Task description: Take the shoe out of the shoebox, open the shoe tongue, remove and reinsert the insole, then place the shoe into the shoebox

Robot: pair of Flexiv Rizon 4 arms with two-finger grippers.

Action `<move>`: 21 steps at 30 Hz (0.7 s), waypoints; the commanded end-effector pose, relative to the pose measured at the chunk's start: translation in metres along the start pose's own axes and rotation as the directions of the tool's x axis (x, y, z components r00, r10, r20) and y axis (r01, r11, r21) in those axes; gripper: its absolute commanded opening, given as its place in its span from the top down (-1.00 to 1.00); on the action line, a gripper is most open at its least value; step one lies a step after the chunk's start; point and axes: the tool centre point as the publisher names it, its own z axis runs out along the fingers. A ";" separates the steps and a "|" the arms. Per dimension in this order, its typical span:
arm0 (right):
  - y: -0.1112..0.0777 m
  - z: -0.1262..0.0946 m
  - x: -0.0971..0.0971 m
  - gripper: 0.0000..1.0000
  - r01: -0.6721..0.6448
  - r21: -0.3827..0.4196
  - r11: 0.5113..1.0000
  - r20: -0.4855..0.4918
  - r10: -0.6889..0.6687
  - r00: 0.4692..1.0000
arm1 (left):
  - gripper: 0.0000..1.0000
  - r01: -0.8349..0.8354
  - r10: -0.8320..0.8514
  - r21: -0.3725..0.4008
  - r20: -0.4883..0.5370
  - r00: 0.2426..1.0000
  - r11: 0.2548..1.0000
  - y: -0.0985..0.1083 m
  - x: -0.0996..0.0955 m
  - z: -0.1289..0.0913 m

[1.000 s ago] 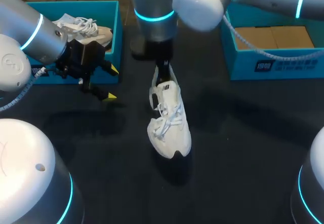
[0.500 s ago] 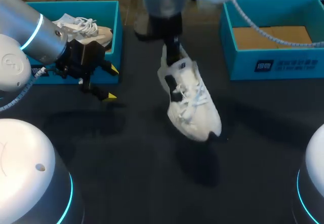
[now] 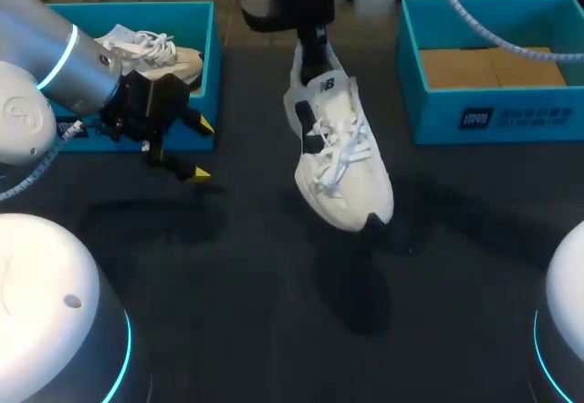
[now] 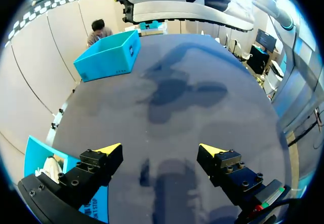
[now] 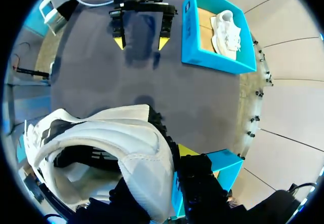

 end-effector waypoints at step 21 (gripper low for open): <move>-0.055 0.008 -0.016 1.00 0.131 -0.035 0.991 0.037 -0.129 0.991 | -1.00 -0.001 0.001 -0.002 -0.001 1.000 1.000 0.000 0.000 0.000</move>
